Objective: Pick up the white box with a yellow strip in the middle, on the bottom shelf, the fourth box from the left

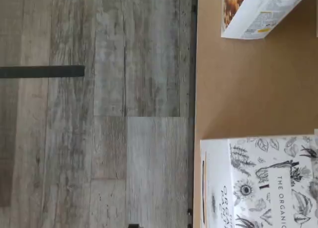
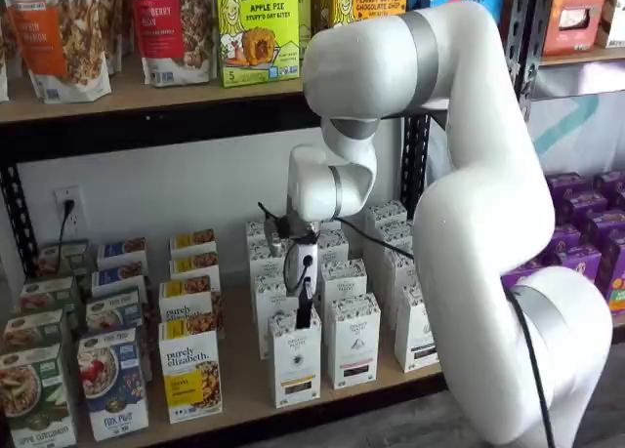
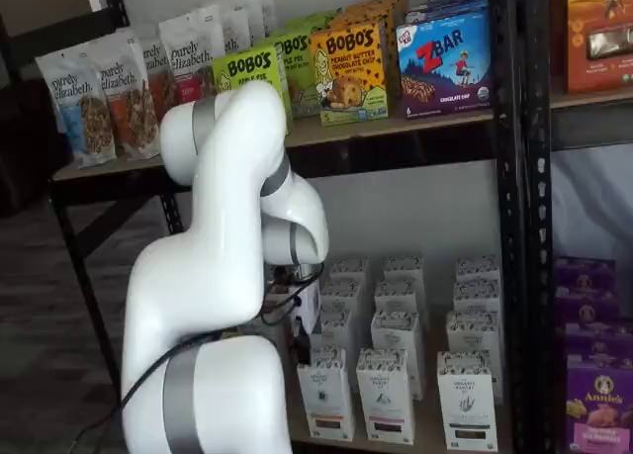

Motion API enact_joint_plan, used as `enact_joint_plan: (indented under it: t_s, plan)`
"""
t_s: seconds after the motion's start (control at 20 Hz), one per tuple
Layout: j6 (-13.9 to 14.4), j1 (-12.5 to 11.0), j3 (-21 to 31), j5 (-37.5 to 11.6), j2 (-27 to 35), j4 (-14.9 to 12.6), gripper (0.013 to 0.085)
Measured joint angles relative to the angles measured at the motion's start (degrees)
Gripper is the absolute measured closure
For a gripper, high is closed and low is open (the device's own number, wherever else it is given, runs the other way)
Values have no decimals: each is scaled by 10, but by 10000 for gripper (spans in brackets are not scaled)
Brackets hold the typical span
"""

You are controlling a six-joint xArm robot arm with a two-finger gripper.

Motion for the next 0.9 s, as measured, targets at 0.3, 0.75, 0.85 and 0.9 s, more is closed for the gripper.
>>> enact_joint_plan:
  t_s: [0.3, 0.75, 0.85, 0.9]
  plan:
    - [9, 3, -8, 22, 0, -6, 130]
    - [21, 6, -19, 4, 20, -18, 130]
    - [18, 4, -28, -1, 32, -16, 130]
    - [16, 4, -33, -2, 37, -15, 130]
